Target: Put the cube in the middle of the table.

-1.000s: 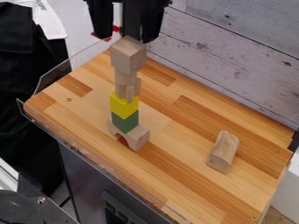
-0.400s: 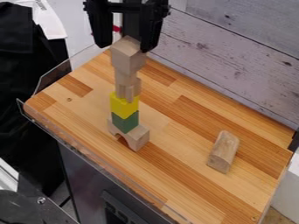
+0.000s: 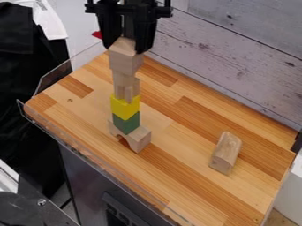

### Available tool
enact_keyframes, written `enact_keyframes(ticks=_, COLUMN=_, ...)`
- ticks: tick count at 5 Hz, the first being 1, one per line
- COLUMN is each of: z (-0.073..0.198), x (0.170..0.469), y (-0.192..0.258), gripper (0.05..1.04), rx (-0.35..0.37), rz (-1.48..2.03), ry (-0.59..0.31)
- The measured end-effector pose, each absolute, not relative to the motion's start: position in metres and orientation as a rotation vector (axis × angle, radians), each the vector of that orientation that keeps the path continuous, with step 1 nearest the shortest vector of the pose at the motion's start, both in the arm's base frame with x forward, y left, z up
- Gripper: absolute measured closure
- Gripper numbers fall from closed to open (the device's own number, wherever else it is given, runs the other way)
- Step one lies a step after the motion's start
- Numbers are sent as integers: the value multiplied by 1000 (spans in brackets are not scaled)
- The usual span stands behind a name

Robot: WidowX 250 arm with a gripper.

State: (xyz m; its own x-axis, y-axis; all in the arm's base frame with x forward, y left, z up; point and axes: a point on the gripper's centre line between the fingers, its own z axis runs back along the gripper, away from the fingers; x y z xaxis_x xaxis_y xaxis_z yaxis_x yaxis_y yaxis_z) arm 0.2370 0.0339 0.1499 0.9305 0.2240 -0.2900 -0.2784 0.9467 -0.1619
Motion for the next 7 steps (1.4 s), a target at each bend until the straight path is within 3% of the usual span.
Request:
enact_keyframes(ticks=2, z=166, x=250, y=32, gripper=529, rx=-171, rz=244, ry=222)
enact_keyframes(ticks=4, z=190, x=285, y=6, gripper=529, rx=-118, rz=110, ry=158)
enact_keyframes(ticks=7, z=123, x=316, y=-31, gripper=529, rx=-117, rz=9, ry=175)
